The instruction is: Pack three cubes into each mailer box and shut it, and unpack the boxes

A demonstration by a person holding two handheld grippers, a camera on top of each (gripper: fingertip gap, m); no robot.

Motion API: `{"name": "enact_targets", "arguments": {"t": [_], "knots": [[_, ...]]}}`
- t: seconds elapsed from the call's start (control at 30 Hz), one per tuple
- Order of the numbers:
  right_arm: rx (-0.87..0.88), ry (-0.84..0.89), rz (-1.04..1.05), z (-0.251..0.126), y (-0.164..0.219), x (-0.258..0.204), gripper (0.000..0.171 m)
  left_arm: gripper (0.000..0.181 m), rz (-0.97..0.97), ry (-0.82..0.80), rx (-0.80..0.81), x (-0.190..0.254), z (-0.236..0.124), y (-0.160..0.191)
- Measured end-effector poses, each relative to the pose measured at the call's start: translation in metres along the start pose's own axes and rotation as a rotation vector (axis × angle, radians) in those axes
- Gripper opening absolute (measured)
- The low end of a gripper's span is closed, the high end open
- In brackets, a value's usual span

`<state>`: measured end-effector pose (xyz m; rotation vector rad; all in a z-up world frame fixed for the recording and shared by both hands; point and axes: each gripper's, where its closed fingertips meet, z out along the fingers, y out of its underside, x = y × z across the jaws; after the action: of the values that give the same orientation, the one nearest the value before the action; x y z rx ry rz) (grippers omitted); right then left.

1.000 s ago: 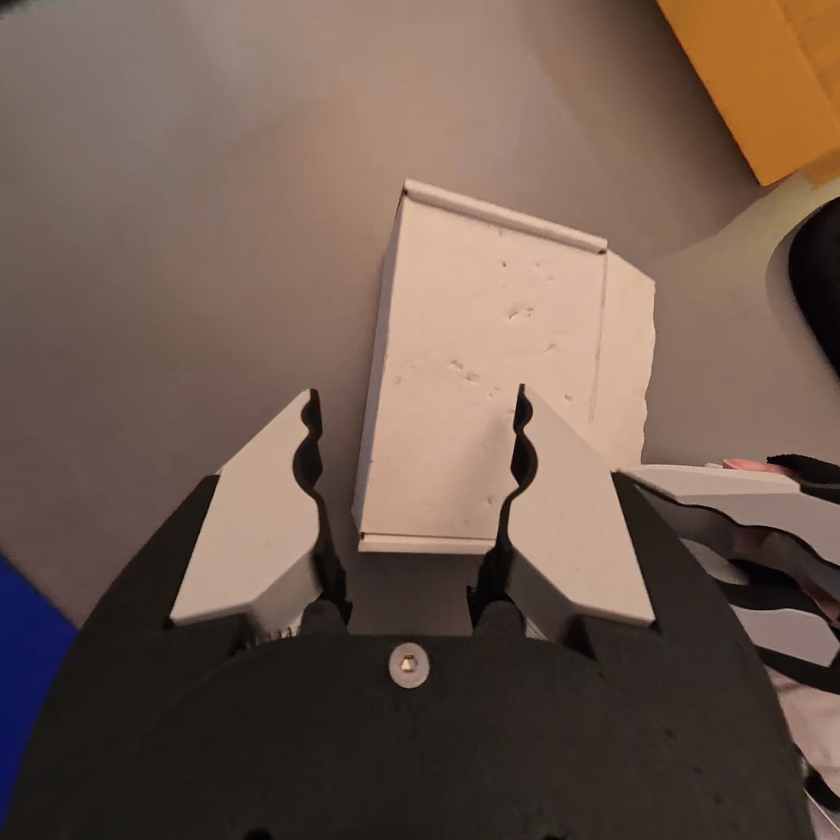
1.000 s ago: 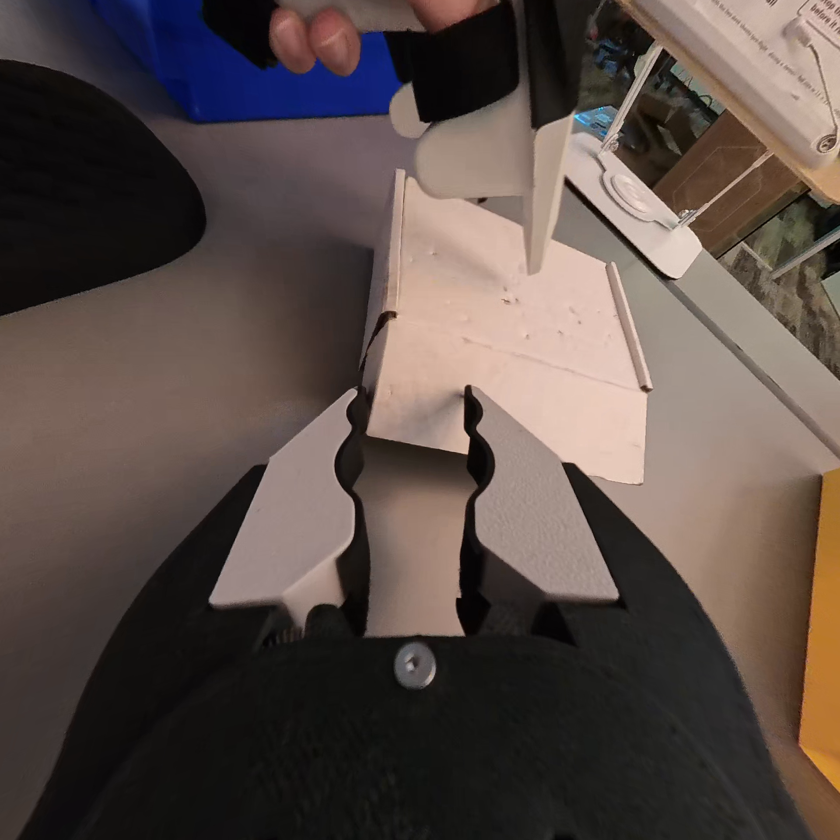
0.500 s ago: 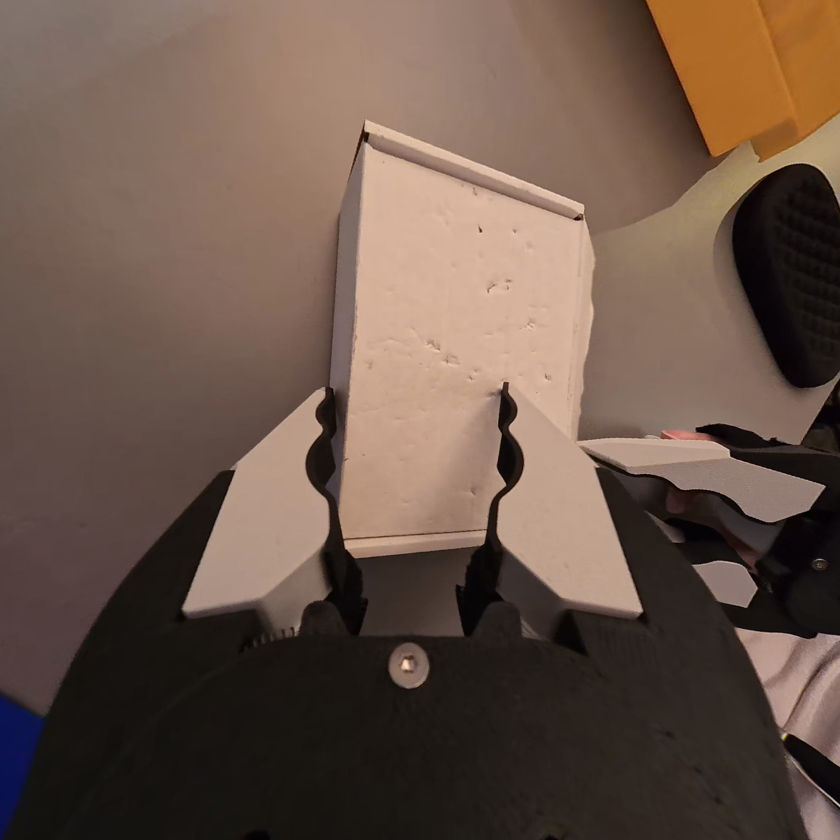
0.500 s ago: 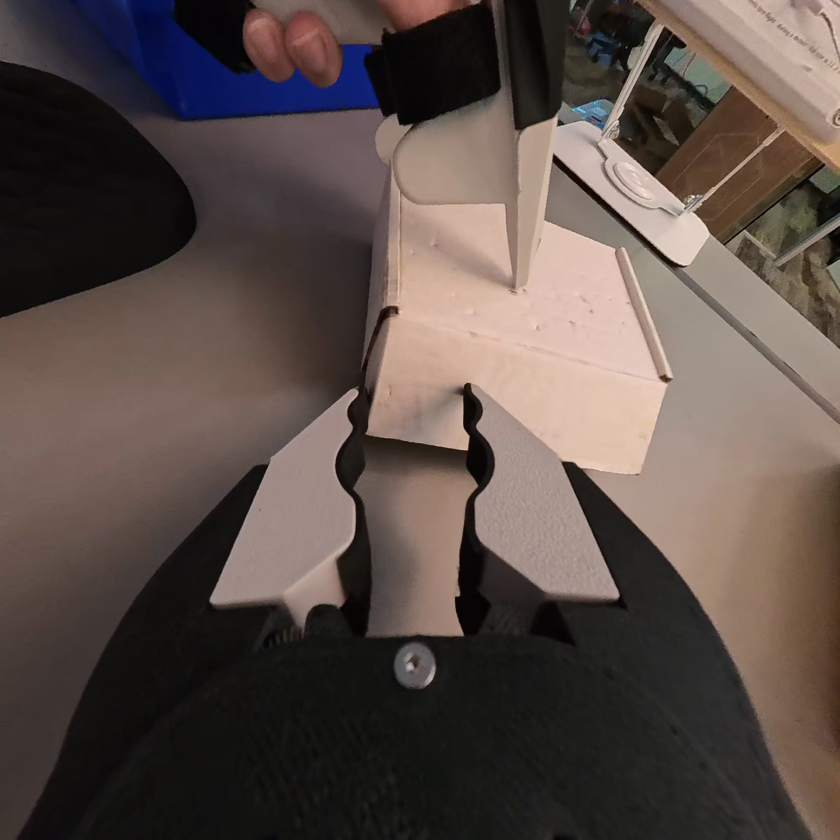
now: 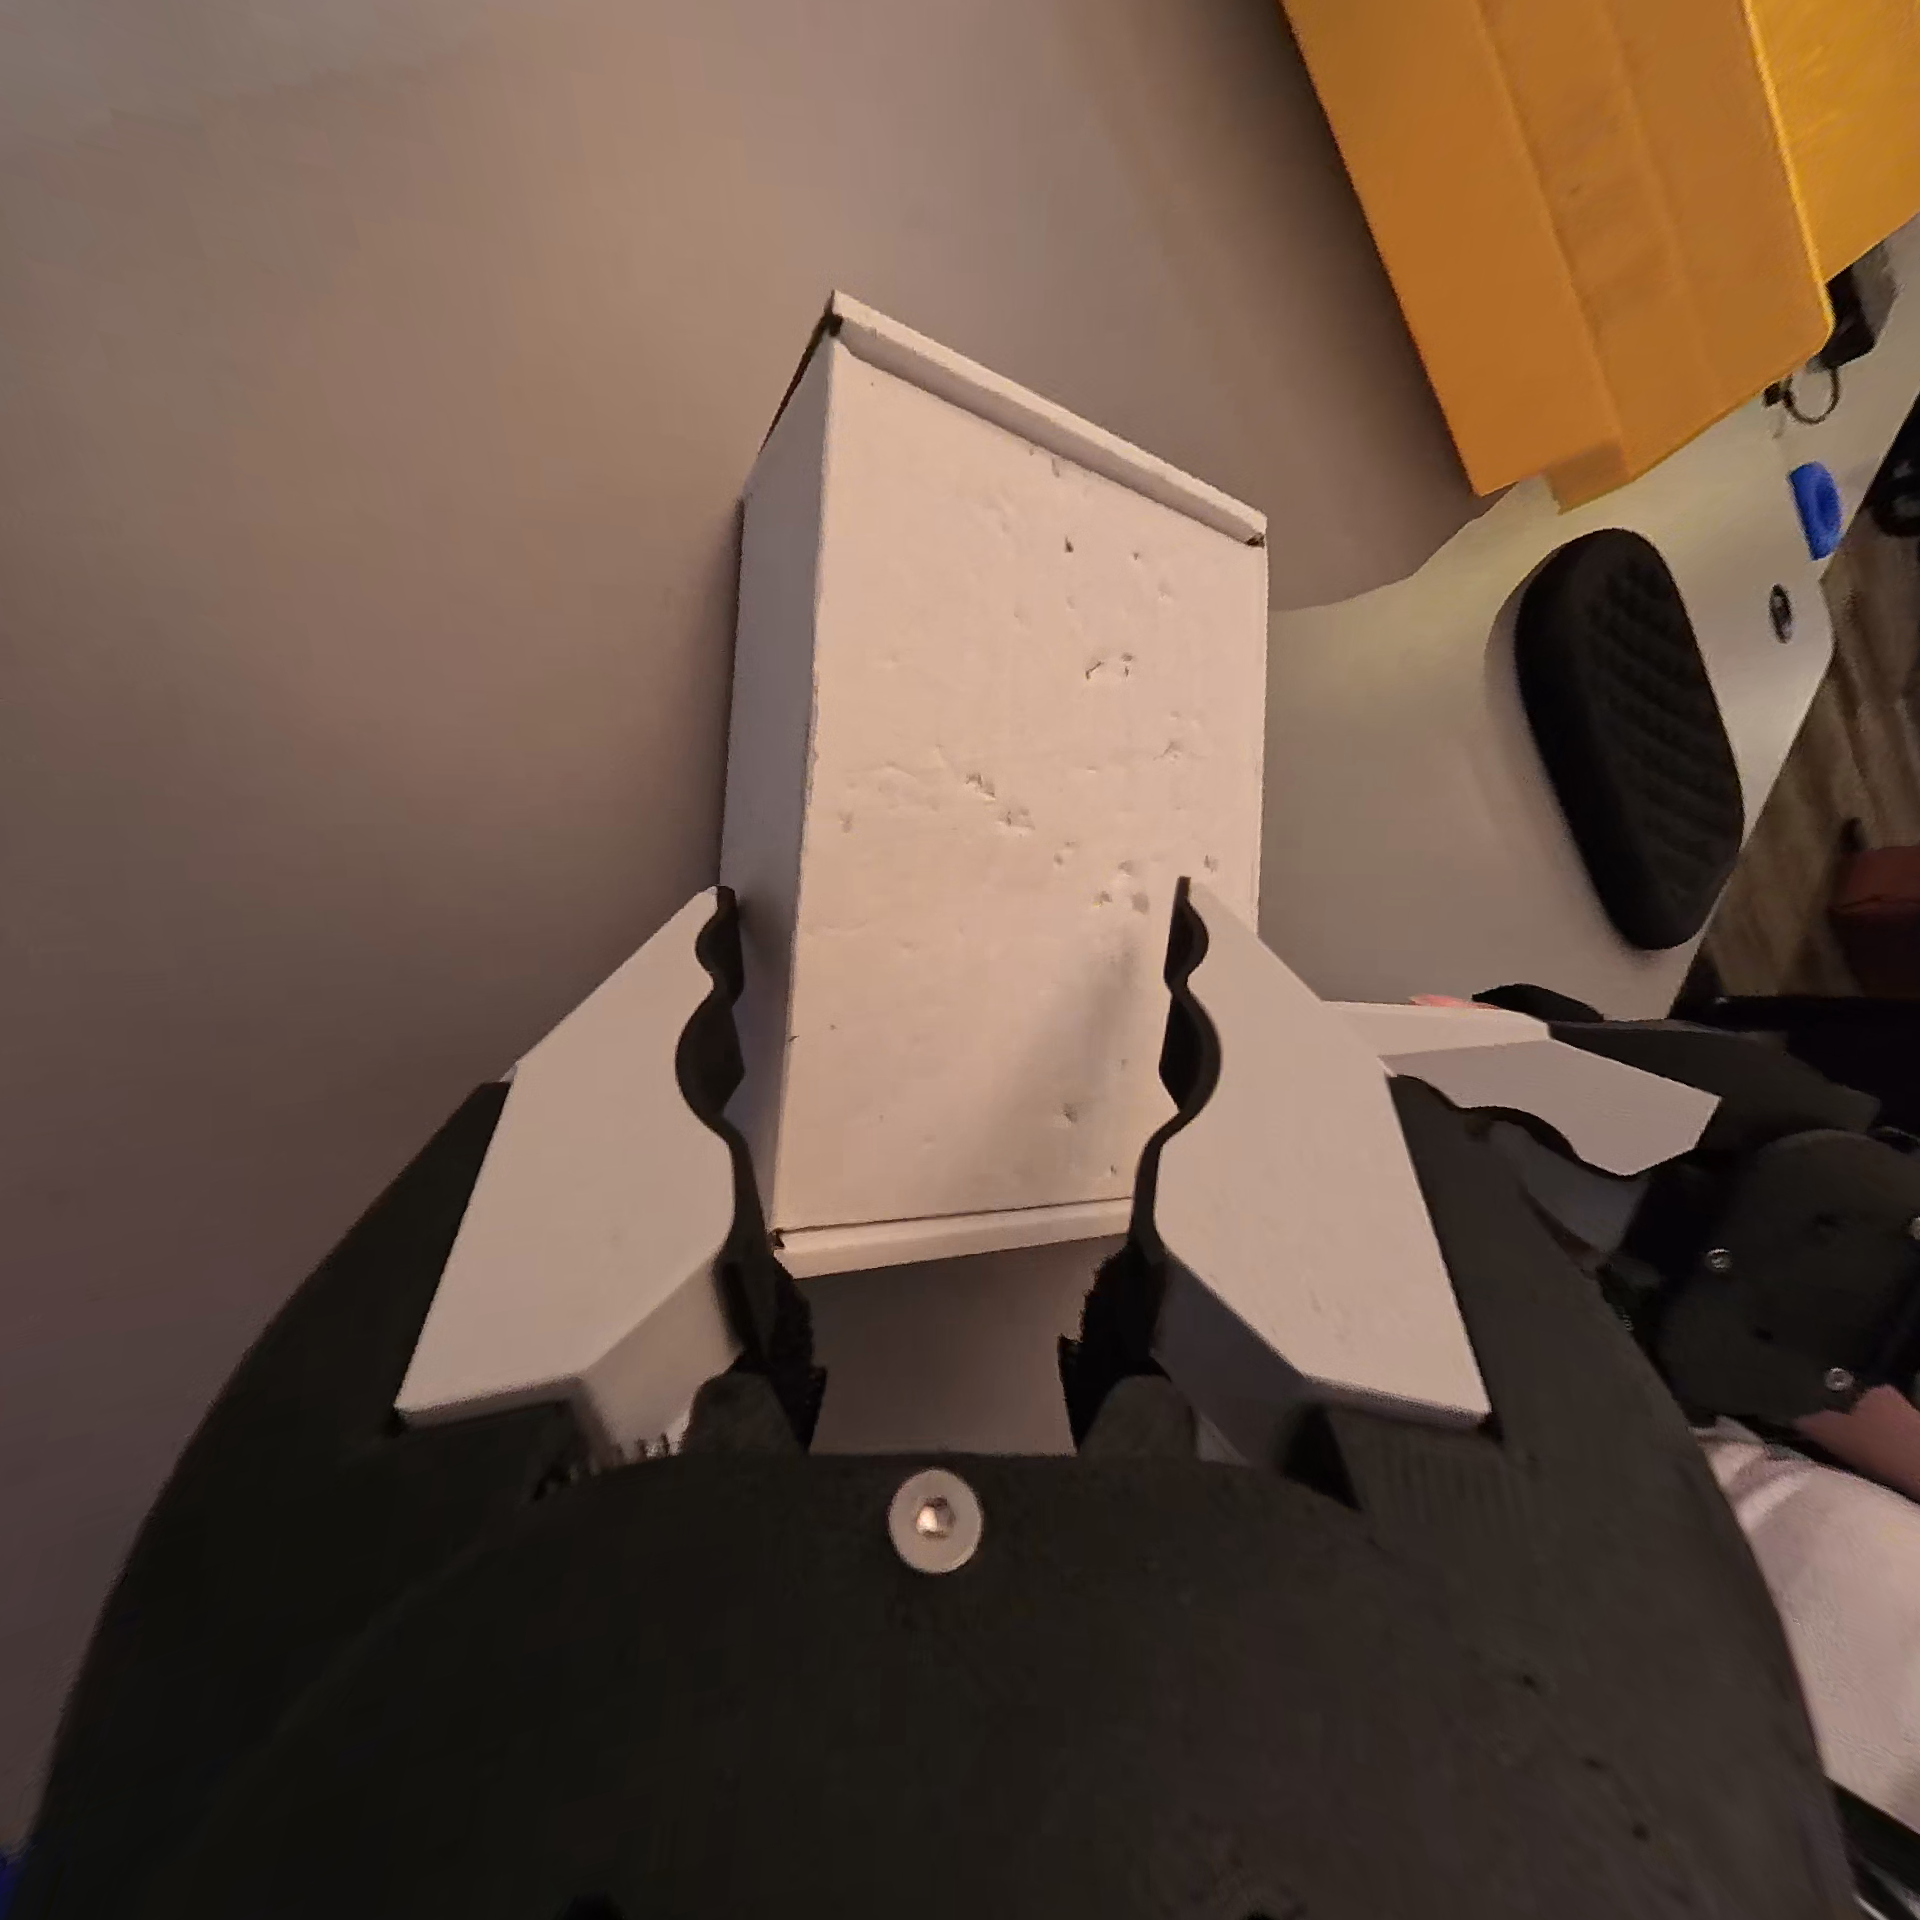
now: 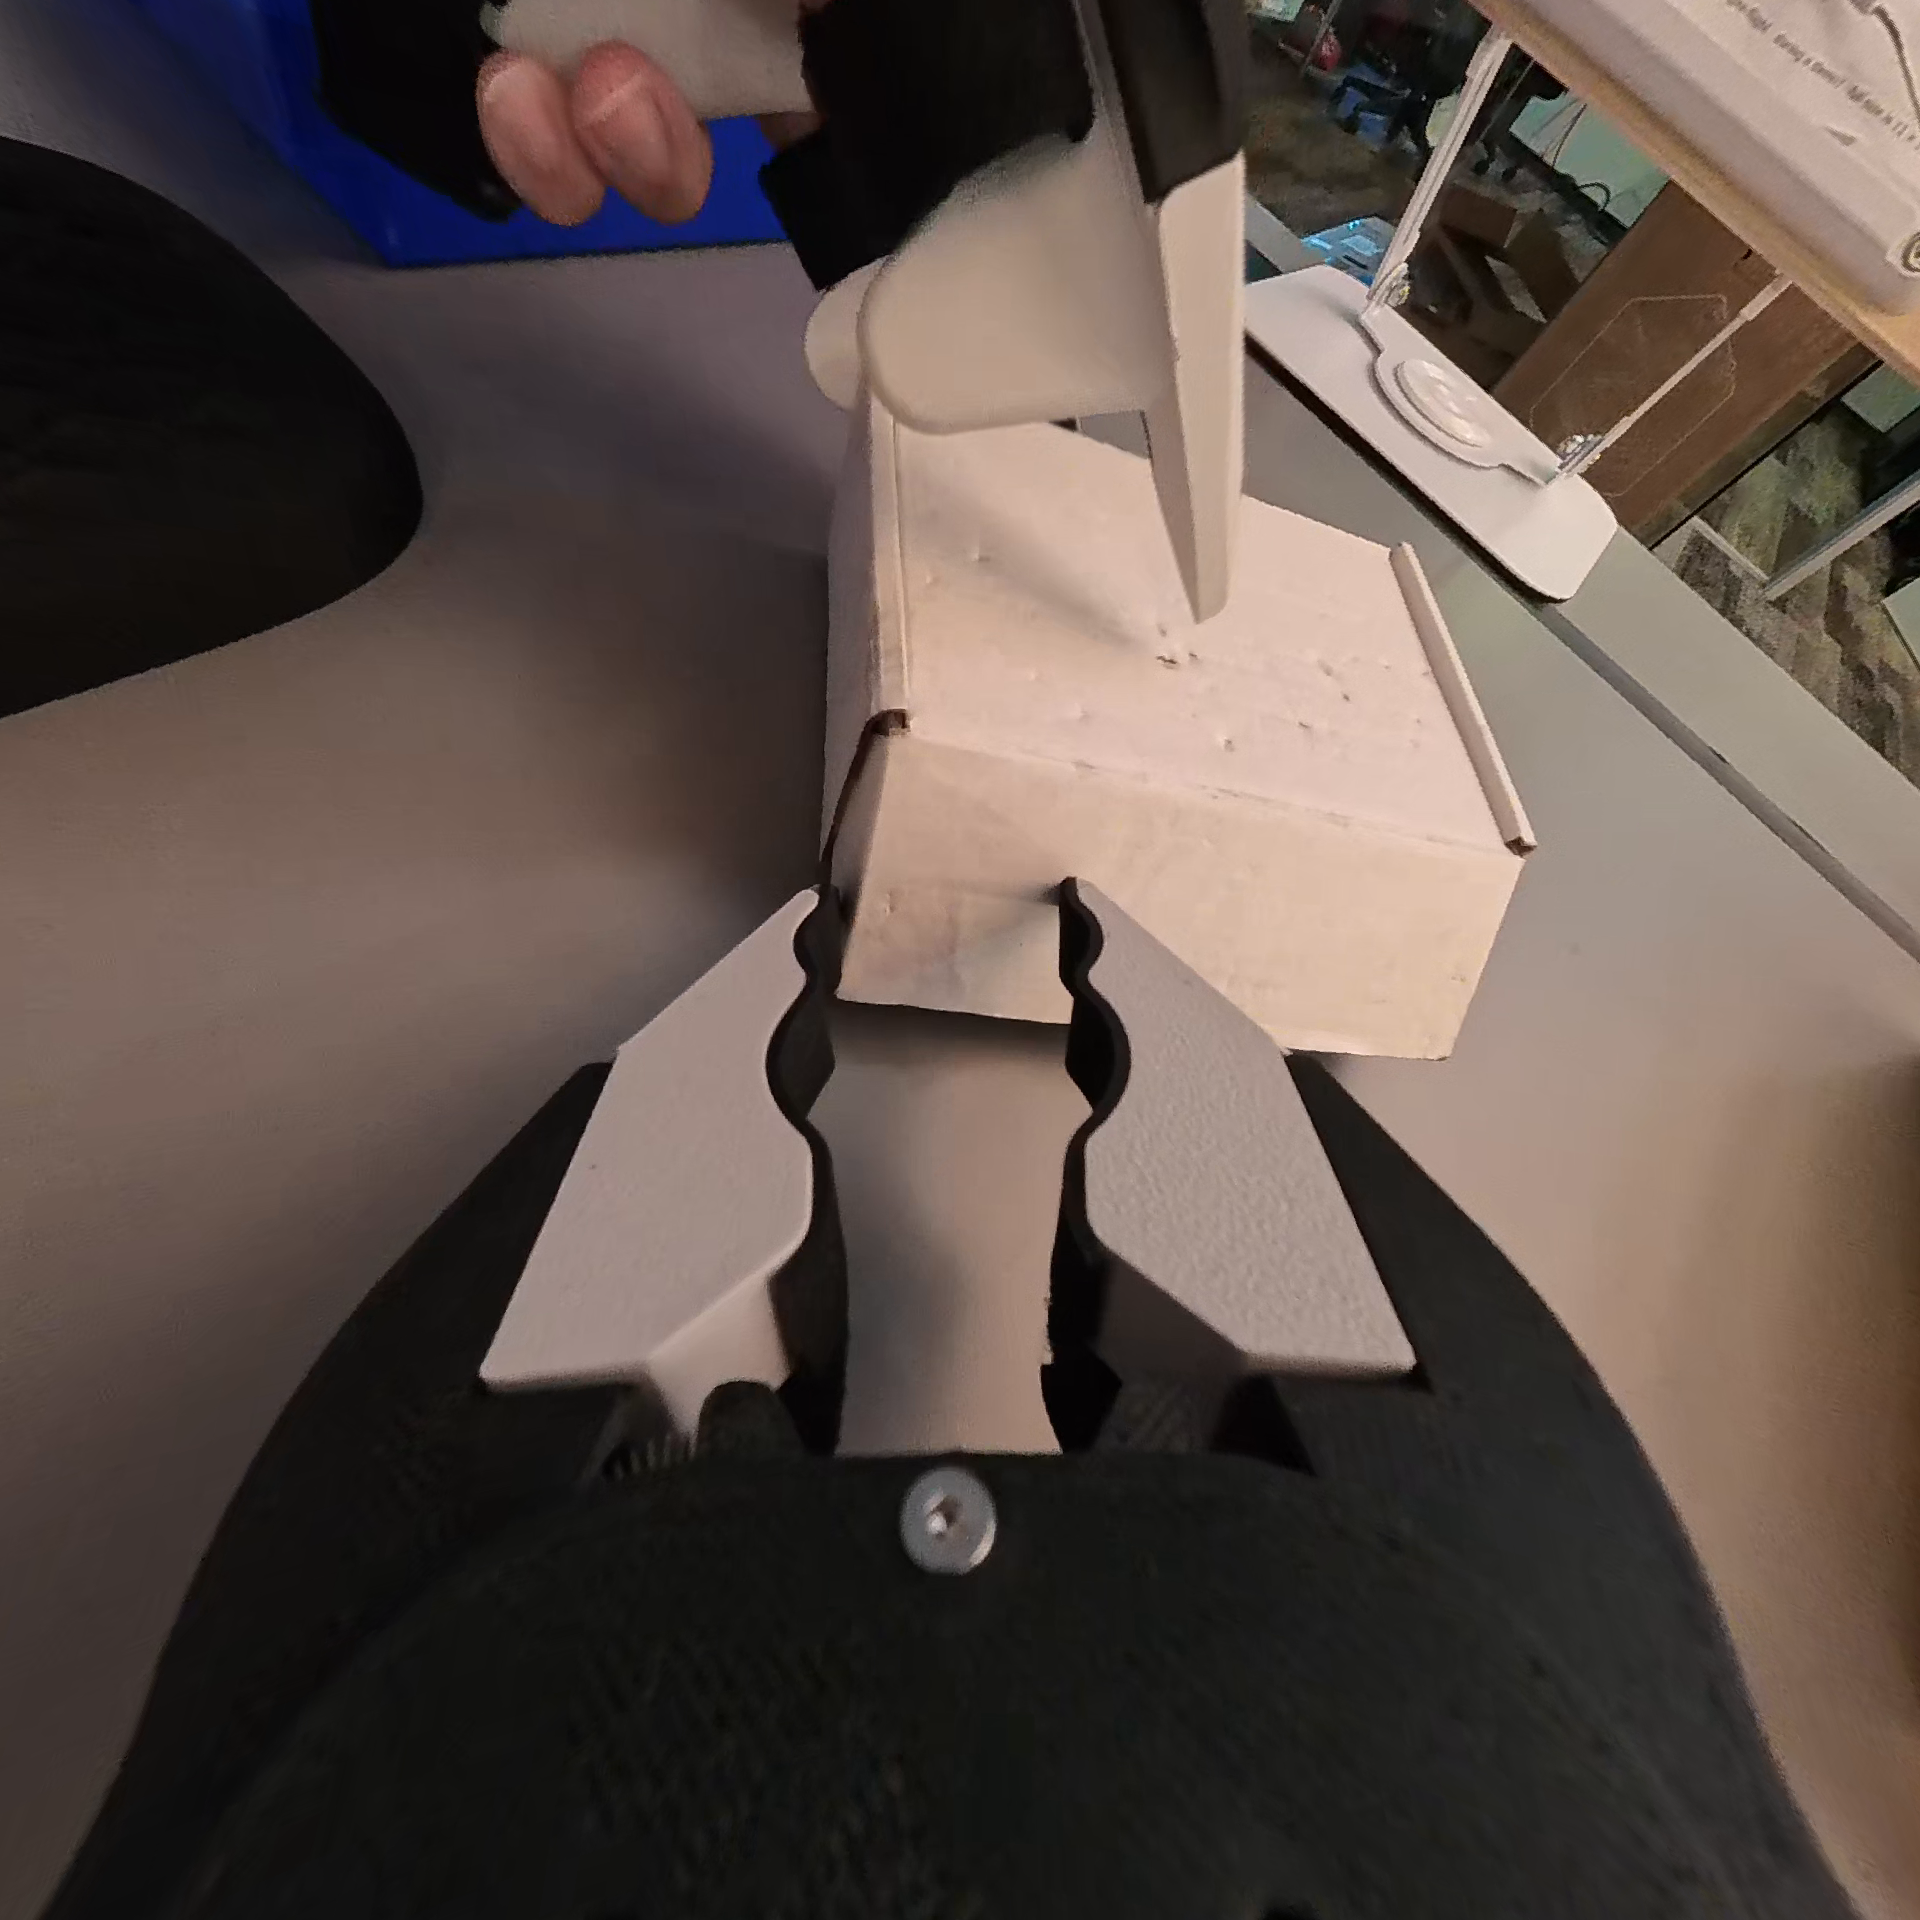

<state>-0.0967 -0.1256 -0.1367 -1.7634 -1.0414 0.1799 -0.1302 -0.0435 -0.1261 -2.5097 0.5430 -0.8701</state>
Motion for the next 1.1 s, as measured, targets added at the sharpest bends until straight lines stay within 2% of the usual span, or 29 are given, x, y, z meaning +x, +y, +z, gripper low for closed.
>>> {"name": "enact_targets", "arguments": {"t": [0.2, 0.33, 0.43, 0.57, 0.67, 0.8, 0.9, 0.97, 1.1], "knots": [[0.000, -0.036, -0.022, 0.000, -0.001, -0.004, 0.044, 0.086, 0.037, -0.011, -0.003, 0.002, 0.001, 0.000], [0.043, -0.096, -0.073, -0.013, -0.005, 0.024, 0.070, 0.093, -0.002, 0.064, 0.033, 0.014, -0.009, 0.002], [0.016, -0.141, 0.055, -0.014, 0.004, 0.064, 0.088, 0.096, -0.019, 0.116, 0.122, 0.028, -0.024, -0.001], [0.143, -0.257, 0.220, -0.004, -0.002, 0.102, 0.107, 0.100, 0.031, 0.053, 0.209, 0.036, -0.039, 0.005], [0.136, -0.419, 0.357, 0.013, -0.002, 0.102, 0.110, 0.103, 0.087, -0.040, 0.250, 0.038, -0.047, 0.014], [0.078, -0.492, 0.387, 0.027, 0.004, 0.096, 0.106, 0.108, 0.123, -0.166, 0.281, 0.039, -0.049, 0.036], [0.056, -0.535, 0.437, 0.015, 0.008, 0.084, 0.101, 0.109, 0.126, -0.215, 0.275, 0.038, -0.043, 0.060], [0.033, -0.608, 0.426, -0.007, 0.011, 0.066, 0.083, 0.107, 0.110, -0.192, 0.264, 0.040, -0.038, 0.073], [0.083, -0.561, 0.360, -0.030, 0.010, 0.062, 0.083, 0.102, 0.120, -0.229, 0.294, 0.030, -0.038, 0.078]]}}
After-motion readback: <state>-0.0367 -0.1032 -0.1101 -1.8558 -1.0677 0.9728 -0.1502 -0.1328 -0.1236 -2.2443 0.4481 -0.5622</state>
